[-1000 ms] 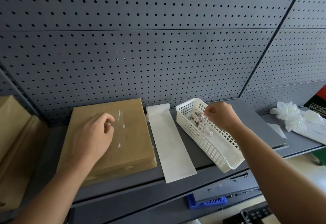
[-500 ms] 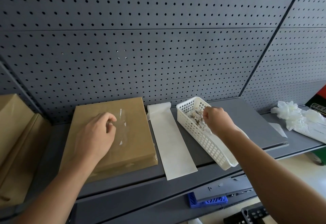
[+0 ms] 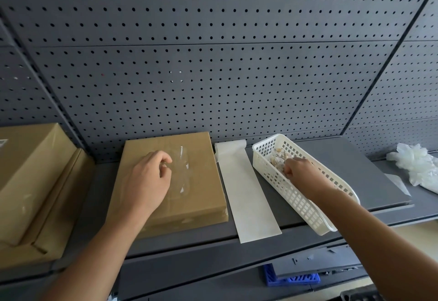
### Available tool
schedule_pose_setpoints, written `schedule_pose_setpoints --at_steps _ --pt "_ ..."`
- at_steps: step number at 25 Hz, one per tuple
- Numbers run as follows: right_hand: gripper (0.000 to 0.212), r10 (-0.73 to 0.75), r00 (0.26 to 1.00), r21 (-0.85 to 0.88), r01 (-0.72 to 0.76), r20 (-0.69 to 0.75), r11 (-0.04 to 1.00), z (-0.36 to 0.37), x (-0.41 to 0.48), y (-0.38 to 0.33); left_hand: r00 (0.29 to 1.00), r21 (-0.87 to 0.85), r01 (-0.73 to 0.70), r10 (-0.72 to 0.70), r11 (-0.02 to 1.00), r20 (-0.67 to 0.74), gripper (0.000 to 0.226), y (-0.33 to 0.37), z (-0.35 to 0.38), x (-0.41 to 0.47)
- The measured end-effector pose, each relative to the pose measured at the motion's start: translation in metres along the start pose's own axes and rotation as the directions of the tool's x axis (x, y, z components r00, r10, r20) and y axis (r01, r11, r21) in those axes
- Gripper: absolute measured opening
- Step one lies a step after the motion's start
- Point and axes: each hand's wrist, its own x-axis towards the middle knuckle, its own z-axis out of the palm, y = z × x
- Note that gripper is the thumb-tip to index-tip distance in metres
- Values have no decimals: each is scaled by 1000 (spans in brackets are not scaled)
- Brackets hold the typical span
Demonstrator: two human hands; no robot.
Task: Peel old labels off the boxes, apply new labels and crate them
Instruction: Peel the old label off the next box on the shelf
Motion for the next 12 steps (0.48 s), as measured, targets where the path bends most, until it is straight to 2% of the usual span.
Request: schedule_pose_setpoints --at_steps 4,9,10,12 --pt "15 8 999 18 -9 47 1000 -12 -5 -5 1000 3 -6 6 1000 -12 17 -3 -1 0" --pt "9 93 979 107 -113 179 988 -33 -10 -4 1000 41 10 -9 999 -17 17 -6 -2 -1" --pt "13 110 978 115 -131 175 985 -37 -10 -3 1000 41 10 -9 999 -17 17 -6 -3 -1" --pt "22 143 987 111 -151 79 982 -49 -8 -3 1000 39 6 -5 999 -16 17 -7 -3 0"
